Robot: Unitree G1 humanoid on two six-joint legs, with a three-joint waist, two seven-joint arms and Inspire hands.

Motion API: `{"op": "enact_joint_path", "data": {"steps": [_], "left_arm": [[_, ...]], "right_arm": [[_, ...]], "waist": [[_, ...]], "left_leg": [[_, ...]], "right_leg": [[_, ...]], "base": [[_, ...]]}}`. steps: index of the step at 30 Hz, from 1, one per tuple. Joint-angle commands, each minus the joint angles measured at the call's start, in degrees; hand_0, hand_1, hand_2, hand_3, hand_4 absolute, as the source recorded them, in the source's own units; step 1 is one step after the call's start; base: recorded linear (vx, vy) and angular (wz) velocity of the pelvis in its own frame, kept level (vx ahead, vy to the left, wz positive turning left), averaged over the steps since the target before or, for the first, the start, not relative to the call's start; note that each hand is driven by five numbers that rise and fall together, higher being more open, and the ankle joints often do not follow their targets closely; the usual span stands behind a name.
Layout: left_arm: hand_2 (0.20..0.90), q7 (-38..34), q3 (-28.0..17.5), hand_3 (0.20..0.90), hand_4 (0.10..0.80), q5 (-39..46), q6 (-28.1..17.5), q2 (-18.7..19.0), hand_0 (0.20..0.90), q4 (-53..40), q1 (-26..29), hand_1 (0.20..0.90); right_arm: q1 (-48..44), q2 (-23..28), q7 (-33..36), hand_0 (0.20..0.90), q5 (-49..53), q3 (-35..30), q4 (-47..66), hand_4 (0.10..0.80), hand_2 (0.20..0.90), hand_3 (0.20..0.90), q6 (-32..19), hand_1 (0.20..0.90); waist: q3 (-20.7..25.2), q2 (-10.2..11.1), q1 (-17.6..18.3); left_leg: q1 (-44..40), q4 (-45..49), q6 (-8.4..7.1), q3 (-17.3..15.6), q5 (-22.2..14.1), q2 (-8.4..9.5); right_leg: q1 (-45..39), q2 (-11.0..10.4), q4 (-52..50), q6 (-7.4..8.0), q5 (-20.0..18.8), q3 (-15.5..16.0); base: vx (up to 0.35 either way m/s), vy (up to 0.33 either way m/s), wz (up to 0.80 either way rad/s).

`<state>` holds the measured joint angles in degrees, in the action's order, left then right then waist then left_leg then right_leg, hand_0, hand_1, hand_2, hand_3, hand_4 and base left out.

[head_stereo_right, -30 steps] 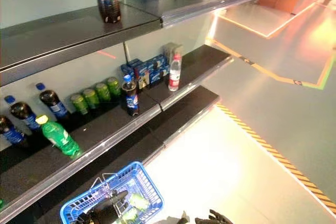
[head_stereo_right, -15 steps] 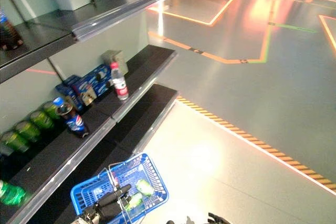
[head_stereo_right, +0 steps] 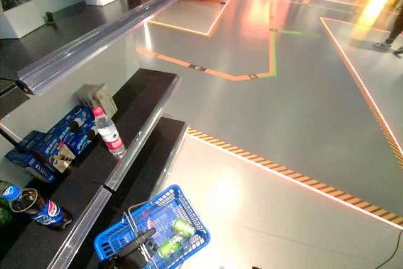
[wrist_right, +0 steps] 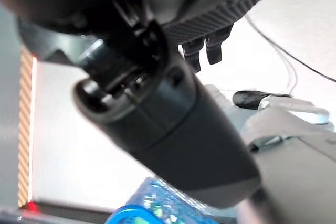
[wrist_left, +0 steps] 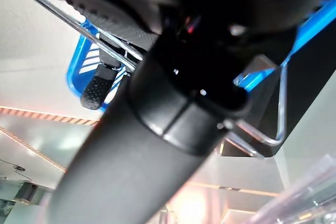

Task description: Pick up the drink and place into the basket.

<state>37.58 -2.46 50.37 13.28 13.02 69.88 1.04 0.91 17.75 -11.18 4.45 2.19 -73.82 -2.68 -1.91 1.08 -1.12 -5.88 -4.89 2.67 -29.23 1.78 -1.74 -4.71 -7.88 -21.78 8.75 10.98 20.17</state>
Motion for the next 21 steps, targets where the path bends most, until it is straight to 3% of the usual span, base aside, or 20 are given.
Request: {"op": "enact_joint_path", "data": {"steps": [1,4,6,8,9,11,12,13,16,21], "left_arm": [[0.300,6.48,0.73,0.200,0.100,2.75,0.68,3.54,0.300,-4.71,-0.04,0.300],[0.300,5.49,2.45,0.200,0.100,3.59,0.15,3.11,0.300,-6.15,0.60,0.300],[0.300,5.07,3.09,0.200,0.100,3.34,0.64,3.12,0.300,-7.24,1.45,0.300],[0.300,3.81,4.28,0.200,0.100,3.29,1.80,3.28,0.300,-9.49,2.93,0.300],[0.300,3.42,4.59,0.200,0.100,3.29,1.96,3.19,0.300,-10.09,3.38,0.300],[0.300,3.67,5.01,0.200,0.100,3.43,1.66,3.10,0.300,-9.71,4.08,0.300],[0.300,3.80,4.96,0.200,0.100,3.55,1.46,3.08,0.300,-9.49,4.22,0.300],[0.300,5.01,5.23,0.200,0.100,2.81,0.58,3.02,0.300,-8.43,4.52,0.300],[0.300,6.88,5.55,0.200,0.100,2.88,-0.86,3.38,0.300,-7.07,4.14,0.300],[0.300,7.70,4.57,0.200,0.100,4.61,-0.98,3.60,0.300,-7.21,3.30,0.300]], "right_arm": [[-1.72,0.51,-1.32,0.900,0.49,-1.41,-0.70,0.800,0.900,0.900,-2.92,0.900],[-2.00,0.58,-2.08,0.900,2.31,-1.38,-0.42,0.800,0.900,0.900,-3.20,0.900],[-2.41,0.26,-1.82,0.900,3.51,-1.19,-0.46,0.800,0.900,0.900,-3.32,0.900],[-2.84,-0.34,-0.99,0.900,5.42,-0.98,-0.27,0.800,0.900,0.900,-3.46,0.900],[-2.93,-0.38,-0.83,0.900,5.77,-0.98,-0.13,0.800,0.900,0.900,-3.60,0.900],[-2.63,-0.39,-0.51,0.900,6.46,-1.00,-0.27,0.800,0.900,0.900,-4.29,0.900],[-2.56,-0.37,-0.61,0.900,6.29,-1.02,-0.30,0.800,0.900,0.900,-4.57,0.900],[-2.37,-0.40,-0.30,0.900,7.26,-1.19,-0.56,0.800,0.900,0.900,-5.20,0.900],[-2.10,-0.52,-0.25,0.900,7.56,-1.39,-0.39,0.800,0.900,0.900,-5.61,0.900],[-2.19,-0.52,0.12,0.900,5.15,-0.51,-1.22,0.800,0.900,0.900,-4.43,0.900]], "waist": [[-0.52,1.19,-2.94],[-1.19,0.22,-3.04],[-1.69,0.03,-2.89],[-2.63,0.16,-2.15],[-2.94,0.27,-1.97],[-3.25,1.03,-0.89],[-3.31,1.11,-0.52],[-3.66,1.08,0.46],[-4.08,1.17,1.52],[-3.43,1.62,1.60]], "left_leg": [[5.20,-0.11,0.74,4.76,-0.49,6.88],[2.89,-0.11,1.44,7.25,-1.75,6.31],[1.72,-0.11,1.24,8.02,-2.14,5.96],[0.31,-0.03,-0.02,9.44,-2.32,5.02],[0.71,0.43,-0.40,9.29,-1.43,4.42],[0.00,1.80,-0.78,12.30,-3.30,4.95],[-0.17,2.13,-0.78,13.10,-3.89,5.06],[-0.76,3.37,-0.54,16.20,-5.59,5.25],[-1.46,4.99,-0.38,19.63,-7.41,5.19],[-1.61,8.93,-1.38,23.59,-9.18,3.80]], "right_leg": [[-1.63,-2.30,-13.80,5.43,-23.49,-0.85],[4.04,-7.64,-17.80,4.40,-21.87,0.30],[6.04,-8.17,-12.66,3.41,-19.95,0.41],[5.98,-7.18,-1.27,2.16,-18.94,0.38],[6.15,-6.53,5.04,0.89,-20.66,0.82],[8.46,-6.90,13.26,1.38,-23.67,-2.02],[9.15,-7.10,14.08,1.59,-24.38,-2.63],[12.03,-7.82,15.76,1.87,-25.81,-6.35],[13.98,-8.27,15.60,2.02,-26.53,-10.56],[10.57,-5.25,12.50,1.25,-21.19,-13.59]], "base": [[0.326,0.011,0.58],[0.208,-0.025,0.53],[0.166,-0.216,0.29],[0.125,-0.338,0.29],[0.051,-0.275,0.61],[0.101,-0.258,0.72],[0.158,-0.250,0.78],[0.115,-0.188,0.79],[0.154,-0.227,1.24],[0.168,-0.272,0.94]]}}
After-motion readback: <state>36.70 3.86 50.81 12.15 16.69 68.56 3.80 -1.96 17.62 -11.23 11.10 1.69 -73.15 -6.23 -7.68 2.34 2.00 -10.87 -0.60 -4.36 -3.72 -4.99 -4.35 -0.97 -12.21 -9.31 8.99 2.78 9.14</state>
